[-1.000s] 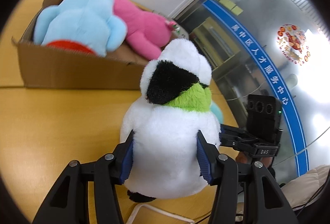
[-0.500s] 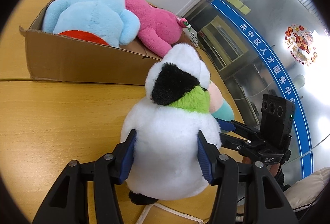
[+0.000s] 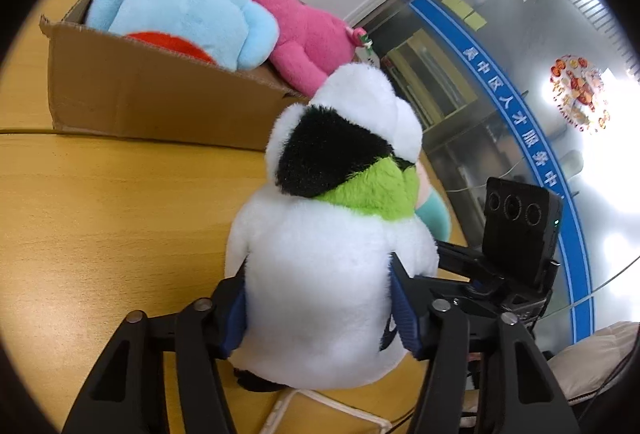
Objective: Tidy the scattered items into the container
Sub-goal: 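Lift the panda plush with both grippers and carry it toward the box, then lower the panda plush into the box and open both grippers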
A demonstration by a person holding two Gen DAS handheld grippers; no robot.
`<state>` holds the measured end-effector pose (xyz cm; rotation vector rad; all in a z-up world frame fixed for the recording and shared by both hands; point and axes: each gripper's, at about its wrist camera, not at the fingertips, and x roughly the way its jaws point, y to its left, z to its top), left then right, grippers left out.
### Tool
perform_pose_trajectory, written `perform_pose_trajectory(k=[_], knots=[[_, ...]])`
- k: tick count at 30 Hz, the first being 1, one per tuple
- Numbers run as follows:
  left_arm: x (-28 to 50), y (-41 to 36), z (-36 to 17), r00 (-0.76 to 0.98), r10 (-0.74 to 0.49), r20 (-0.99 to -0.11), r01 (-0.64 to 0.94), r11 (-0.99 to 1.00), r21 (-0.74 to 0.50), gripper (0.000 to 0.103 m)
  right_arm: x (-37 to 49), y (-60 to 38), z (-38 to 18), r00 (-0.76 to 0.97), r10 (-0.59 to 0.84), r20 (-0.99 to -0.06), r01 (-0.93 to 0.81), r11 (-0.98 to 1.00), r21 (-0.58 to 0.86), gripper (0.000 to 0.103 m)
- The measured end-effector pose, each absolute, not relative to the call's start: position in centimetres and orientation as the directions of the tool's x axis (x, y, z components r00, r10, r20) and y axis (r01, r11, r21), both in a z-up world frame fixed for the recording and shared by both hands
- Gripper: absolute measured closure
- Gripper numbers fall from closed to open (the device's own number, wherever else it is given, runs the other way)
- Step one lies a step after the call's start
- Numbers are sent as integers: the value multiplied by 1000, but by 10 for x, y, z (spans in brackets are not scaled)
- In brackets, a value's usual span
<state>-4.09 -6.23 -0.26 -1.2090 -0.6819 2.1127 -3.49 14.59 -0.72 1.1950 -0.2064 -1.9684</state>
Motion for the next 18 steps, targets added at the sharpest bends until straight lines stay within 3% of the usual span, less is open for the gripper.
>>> perform_pose_trajectory(k=[5, 12, 18], knots=[[-46, -50, 43, -452, 709, -542, -321, -696, -643, 46, -35, 162, 21, -284, -739, -611, 575, -641, 508, 36], [-122, -31, 110, -513, 666, -542, -421, -745, -517, 46, -89, 177, 82, -380, -740, -555, 629, -647, 432, 36], [-215, -29, 94, -498, 629, -597, -350, -776, -526, 45, -188, 179, 87, -349, -721, -599, 620, -657, 430, 36]])
